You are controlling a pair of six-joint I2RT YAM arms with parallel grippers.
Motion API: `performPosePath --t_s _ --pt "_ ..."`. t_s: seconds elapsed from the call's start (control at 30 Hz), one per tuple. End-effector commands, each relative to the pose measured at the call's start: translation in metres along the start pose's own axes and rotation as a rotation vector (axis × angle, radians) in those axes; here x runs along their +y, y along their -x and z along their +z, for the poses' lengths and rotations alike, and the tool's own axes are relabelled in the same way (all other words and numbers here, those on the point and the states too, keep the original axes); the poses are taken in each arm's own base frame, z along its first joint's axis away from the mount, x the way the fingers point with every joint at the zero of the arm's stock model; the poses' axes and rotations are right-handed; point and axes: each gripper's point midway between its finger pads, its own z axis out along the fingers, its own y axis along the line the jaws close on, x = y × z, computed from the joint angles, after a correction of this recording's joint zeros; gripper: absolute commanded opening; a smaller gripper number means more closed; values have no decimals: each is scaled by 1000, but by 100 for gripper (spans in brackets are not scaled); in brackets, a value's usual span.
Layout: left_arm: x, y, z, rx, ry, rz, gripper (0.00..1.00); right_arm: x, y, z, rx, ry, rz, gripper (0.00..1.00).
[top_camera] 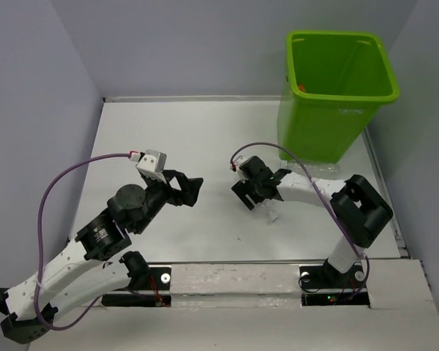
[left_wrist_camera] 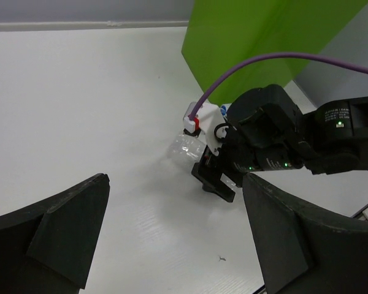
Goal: Put the plastic bottles in the bin
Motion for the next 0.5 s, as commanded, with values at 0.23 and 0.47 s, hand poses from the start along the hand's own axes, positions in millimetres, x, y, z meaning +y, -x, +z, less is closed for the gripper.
performPosePath --t_s 0.23,0.47 --pt "4 15 2 -64 -2 -11 99 6 114 -104 -402 -59 165 51" --pt "2 11 9 -35 -34 -1 99 -93 235 -335 -1067 -275 301 48"
